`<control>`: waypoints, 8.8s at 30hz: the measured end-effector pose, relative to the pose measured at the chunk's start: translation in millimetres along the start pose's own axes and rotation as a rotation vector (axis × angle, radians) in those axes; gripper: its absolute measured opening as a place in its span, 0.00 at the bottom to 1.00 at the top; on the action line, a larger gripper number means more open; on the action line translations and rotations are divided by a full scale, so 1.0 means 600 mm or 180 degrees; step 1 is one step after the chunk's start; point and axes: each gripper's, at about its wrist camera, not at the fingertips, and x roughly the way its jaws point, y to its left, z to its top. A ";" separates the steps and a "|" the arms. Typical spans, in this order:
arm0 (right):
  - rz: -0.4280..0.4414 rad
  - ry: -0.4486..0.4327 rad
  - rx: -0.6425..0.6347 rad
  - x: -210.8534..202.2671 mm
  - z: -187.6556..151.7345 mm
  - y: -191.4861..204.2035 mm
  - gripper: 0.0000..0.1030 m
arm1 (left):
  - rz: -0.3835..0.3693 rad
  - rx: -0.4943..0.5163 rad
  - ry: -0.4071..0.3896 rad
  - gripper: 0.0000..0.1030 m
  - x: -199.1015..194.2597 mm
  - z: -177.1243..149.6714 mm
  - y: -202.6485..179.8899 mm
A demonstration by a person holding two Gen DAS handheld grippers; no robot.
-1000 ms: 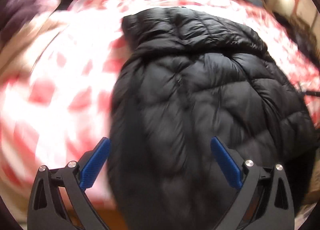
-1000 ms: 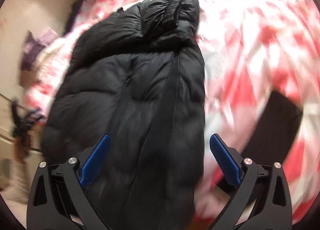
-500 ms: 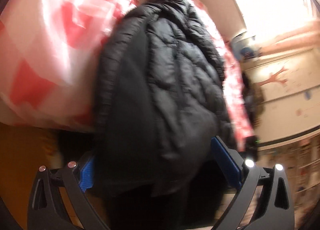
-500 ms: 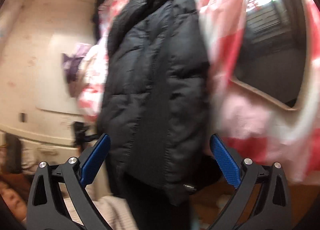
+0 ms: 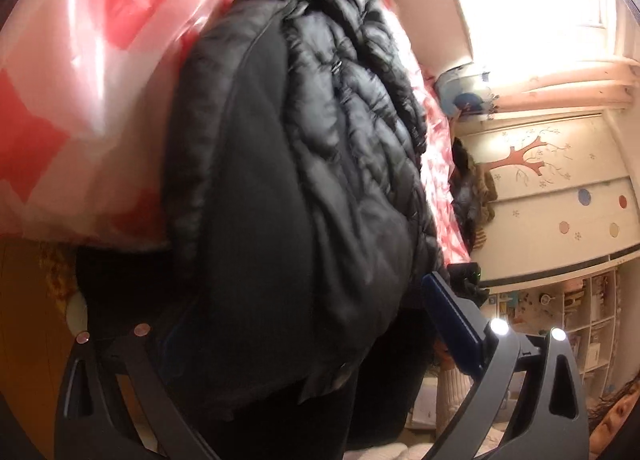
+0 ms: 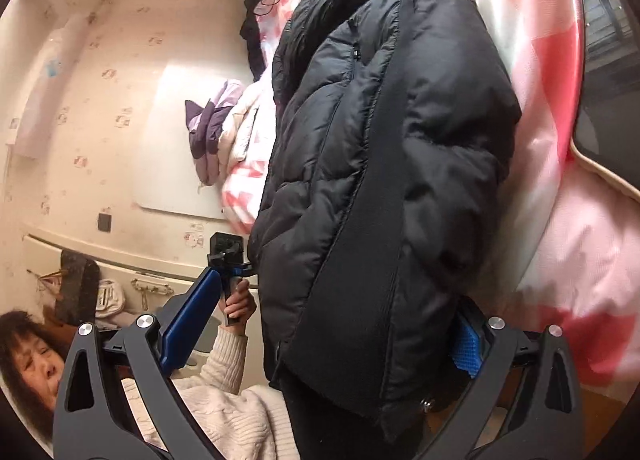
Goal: Fold large clothes
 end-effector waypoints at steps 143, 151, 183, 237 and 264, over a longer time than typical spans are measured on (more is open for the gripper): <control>0.1599 -0.1480 -0.1030 -0.176 0.048 0.161 0.22 | -0.1017 0.0758 -0.1208 0.11 -0.148 0.179 -0.202; 0.1217 -0.1696 -0.0536 -0.122 0.253 0.120 0.22 | -0.0719 0.0211 -0.1329 0.11 -0.022 0.389 -0.171; -0.2690 -0.0876 -0.1795 0.241 0.470 0.231 0.94 | 0.0991 0.1250 -0.1037 0.89 0.287 0.492 -0.334; -0.2921 -0.1304 -0.1304 0.172 0.290 0.103 0.94 | 0.1929 0.1483 -0.1492 0.91 0.205 0.315 -0.185; -0.3327 -0.1256 -0.1918 0.240 0.248 0.253 0.94 | 0.2510 0.1875 -0.1763 0.91 0.213 0.236 -0.248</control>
